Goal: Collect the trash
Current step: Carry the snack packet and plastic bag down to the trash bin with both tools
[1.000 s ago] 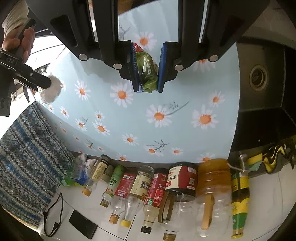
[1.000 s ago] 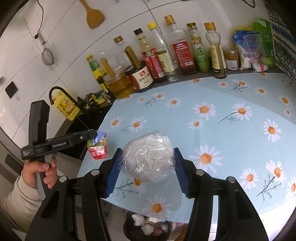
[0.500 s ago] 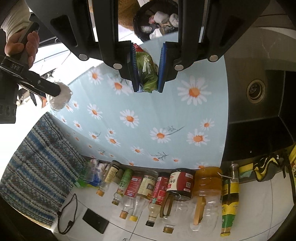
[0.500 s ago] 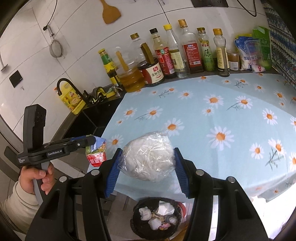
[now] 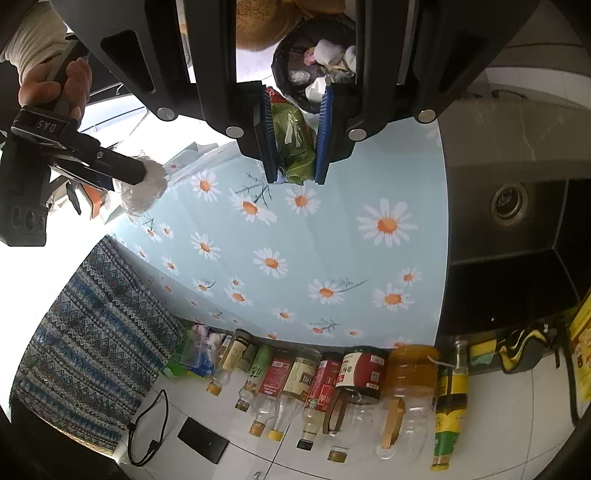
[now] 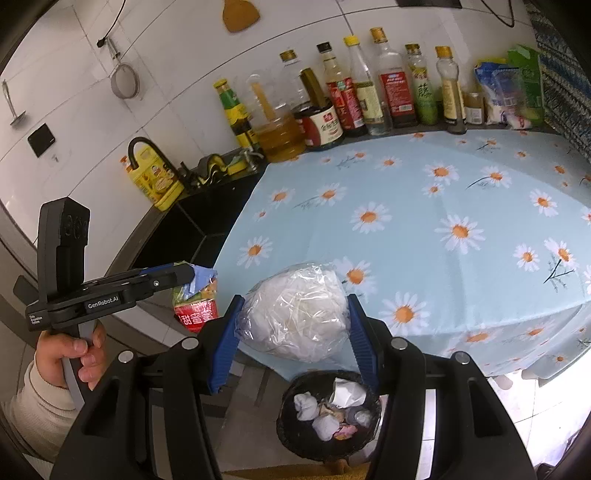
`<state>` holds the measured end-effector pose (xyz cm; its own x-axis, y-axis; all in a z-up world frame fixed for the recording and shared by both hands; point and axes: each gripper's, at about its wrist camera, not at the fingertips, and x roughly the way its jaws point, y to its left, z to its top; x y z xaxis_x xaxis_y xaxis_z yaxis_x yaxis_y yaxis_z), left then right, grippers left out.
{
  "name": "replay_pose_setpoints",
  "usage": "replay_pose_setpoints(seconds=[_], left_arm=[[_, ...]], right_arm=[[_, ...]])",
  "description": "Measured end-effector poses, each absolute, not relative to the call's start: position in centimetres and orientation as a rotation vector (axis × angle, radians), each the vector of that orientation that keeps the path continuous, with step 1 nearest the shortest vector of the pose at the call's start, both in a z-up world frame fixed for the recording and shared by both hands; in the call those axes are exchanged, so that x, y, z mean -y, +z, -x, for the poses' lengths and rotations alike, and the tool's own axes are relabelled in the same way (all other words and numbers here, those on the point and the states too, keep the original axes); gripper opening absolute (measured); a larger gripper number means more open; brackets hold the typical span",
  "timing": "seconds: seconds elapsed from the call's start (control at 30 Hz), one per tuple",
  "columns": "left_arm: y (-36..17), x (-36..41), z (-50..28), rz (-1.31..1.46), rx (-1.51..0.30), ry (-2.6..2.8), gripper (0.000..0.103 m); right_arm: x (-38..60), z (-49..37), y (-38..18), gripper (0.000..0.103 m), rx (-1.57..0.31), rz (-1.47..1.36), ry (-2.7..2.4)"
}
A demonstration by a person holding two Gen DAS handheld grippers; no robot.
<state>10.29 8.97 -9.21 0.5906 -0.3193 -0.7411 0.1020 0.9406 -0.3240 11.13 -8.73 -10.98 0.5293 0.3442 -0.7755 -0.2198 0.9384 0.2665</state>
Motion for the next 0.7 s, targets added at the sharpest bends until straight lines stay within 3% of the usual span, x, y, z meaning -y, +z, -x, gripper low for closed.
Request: replay_pose_setpoints(seconds=[0.7], left_arm=[[-16.4, -7.2, -6.7, 0.357, -1.09, -0.16, 0.019]], right_arm=[[9.0, -9.3, -18.5, 0.055, -1.181, -0.193, 0.429]])
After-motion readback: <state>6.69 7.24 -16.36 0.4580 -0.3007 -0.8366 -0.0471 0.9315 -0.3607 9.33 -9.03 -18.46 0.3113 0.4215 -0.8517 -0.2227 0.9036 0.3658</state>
